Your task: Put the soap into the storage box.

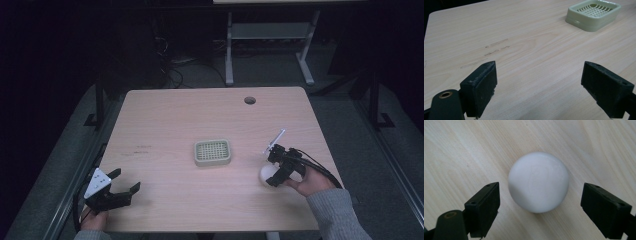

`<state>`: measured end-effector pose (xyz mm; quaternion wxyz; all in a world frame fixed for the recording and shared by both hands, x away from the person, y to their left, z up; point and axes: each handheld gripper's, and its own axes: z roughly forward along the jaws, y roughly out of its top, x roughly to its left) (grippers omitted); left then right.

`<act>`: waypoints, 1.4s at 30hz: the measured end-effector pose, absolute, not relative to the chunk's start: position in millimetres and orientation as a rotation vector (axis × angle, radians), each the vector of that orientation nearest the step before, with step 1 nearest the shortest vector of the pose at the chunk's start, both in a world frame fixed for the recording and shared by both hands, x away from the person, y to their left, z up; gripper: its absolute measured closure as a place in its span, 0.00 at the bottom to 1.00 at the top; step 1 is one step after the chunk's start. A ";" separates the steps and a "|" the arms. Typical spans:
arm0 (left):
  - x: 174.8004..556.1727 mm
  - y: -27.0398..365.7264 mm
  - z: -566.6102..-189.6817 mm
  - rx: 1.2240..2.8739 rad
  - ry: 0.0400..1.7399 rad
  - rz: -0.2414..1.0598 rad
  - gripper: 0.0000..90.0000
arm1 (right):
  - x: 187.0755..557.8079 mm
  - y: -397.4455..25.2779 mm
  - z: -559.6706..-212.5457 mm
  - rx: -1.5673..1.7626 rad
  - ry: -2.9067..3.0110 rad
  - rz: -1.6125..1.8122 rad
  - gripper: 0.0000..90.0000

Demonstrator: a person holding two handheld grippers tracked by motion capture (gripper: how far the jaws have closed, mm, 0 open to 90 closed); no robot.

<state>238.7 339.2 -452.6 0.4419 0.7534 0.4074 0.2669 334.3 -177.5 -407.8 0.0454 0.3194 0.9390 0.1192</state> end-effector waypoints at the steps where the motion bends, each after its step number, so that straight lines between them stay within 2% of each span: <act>1: 238.7 339.0 -452.5 1.868 1.010 0.662 0.14 | 335.6 -176.3 -409.0 0.971 2.870 0.356 0.17; 20: 239.6 337.6 -453.2 1.865 1.007 0.658 0.14 | 348.3 -159.3 -430.1 0.958 2.932 0.218 0.17; 42: 239.2 337.6 -452.3 1.856 1.009 0.659 0.14 | 350.6 -152.7 -435.2 0.933 2.942 0.136 0.22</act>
